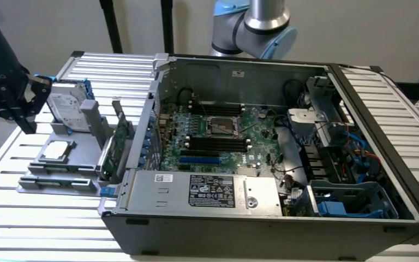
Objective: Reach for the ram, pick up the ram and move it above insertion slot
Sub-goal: 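Pick up the ram and move it above insertion slot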
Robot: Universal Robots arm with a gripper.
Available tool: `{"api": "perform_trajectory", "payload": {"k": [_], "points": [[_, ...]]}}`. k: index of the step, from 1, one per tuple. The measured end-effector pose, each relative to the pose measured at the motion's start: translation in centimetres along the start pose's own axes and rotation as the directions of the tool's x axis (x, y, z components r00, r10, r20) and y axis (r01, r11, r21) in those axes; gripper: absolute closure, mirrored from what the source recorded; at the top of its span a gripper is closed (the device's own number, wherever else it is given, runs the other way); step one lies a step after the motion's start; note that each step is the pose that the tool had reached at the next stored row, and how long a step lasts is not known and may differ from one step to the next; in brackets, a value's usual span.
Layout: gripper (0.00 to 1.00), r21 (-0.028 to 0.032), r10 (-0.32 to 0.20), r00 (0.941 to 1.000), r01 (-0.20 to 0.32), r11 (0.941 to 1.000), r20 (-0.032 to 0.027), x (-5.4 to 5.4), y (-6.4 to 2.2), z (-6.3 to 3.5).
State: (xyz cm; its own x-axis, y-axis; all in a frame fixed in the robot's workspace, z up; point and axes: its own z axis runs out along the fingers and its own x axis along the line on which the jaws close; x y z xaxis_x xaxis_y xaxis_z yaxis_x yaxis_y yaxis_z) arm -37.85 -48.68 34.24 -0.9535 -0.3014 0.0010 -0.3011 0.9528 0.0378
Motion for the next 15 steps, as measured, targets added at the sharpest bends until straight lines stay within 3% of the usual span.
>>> {"api": "perform_trajectory", "payload": {"k": [4, 8, 11, 15], "points": [[0.89, -0.0001, -0.072, 0.9974, 0.072, 0.9974, -0.0027, 0.00, 0.00, 0.04], [0.89, -0.0003, -0.145, 0.9894, 0.145, 0.9894, -0.0055, 0.00, 0.00, 0.09], [0.89, -0.0006, -0.198, 0.9801, 0.198, 0.9802, -0.0076, 0.00, -0.01, 0.12], [0.89, -0.0011, -0.269, 0.9630, 0.269, 0.9630, -0.0104, 0.00, -0.01, 0.16]]}}
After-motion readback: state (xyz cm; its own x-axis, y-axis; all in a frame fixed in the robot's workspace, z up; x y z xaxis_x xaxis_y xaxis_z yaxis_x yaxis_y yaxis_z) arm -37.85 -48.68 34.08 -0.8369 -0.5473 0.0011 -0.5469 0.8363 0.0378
